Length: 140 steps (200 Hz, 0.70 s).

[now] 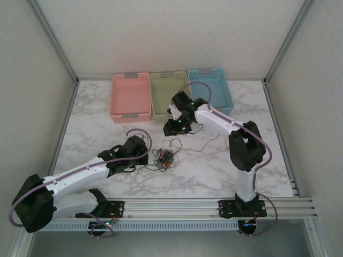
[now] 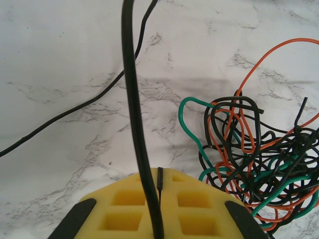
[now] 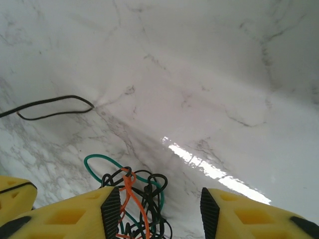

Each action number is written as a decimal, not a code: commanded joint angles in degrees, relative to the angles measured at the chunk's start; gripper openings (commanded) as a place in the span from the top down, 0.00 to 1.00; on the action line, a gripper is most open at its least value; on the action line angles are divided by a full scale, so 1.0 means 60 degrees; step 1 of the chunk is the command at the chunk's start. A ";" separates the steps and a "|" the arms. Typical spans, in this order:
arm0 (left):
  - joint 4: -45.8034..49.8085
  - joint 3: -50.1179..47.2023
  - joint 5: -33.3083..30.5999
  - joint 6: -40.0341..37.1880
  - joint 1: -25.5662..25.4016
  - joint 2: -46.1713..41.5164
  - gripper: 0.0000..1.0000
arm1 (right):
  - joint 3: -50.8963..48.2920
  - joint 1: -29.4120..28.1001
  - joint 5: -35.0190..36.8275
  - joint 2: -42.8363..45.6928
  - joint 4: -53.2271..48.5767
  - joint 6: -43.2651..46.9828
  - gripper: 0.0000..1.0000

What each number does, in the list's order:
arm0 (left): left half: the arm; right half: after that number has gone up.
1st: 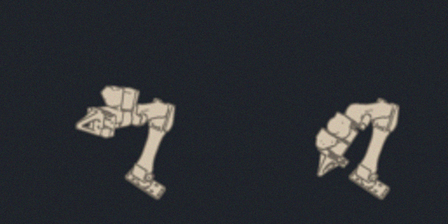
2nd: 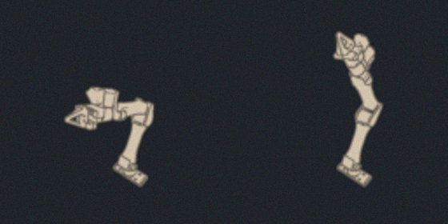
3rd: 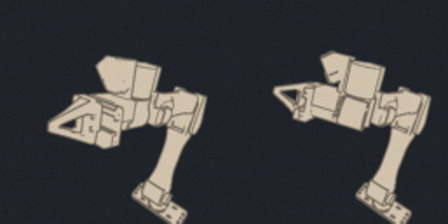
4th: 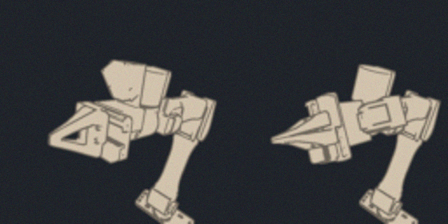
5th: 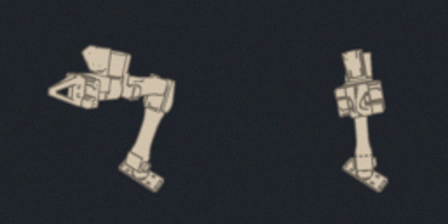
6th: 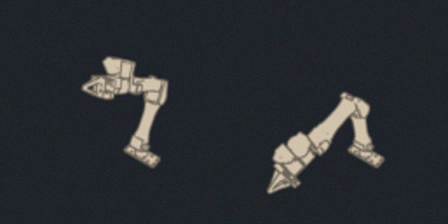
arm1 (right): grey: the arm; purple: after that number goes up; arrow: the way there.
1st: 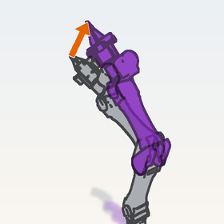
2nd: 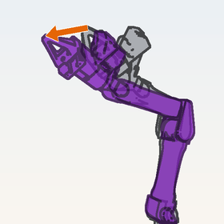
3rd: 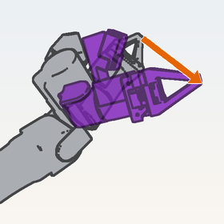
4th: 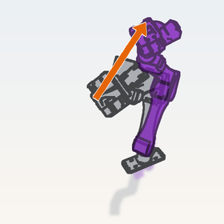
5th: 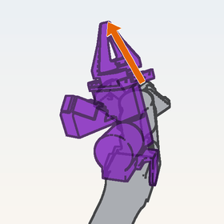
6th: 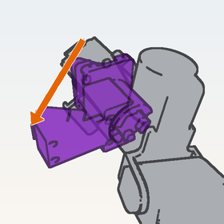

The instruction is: Untangle the cables

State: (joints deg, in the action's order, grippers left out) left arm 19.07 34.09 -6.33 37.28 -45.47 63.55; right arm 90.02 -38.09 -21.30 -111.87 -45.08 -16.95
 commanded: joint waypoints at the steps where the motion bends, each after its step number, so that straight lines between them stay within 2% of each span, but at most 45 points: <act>1: 0.0286 0.0187 -0.0335 -0.0130 0.0108 0.0043 1.00 | 0.0242 -0.0123 -0.0834 -0.0140 -0.0501 0.0262 0.53; 57: 0.0257 0.0091 -0.0381 -0.0119 0.0108 0.0020 1.00 | 0.0030 -0.0361 -0.1295 -0.0352 -0.0539 0.0482 0.62; 116: 0.0220 0.0076 -0.0337 -0.0133 0.0108 0.0014 1.00 | -0.0149 -0.0391 -0.1108 -0.0353 -0.0524 0.0533 0.72; 140: 0.0284 0.0061 -0.0391 -0.0135 0.0108 -0.0020 1.00 | -0.0121 -0.0391 -0.1115 -0.0368 -0.0492 0.0546 0.83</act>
State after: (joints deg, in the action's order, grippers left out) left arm 19.35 34.09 -6.79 37.28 -45.47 63.55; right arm 89.60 -40.07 -27.53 -112.95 -47.03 -14.31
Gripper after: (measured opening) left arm 0.056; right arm 0.253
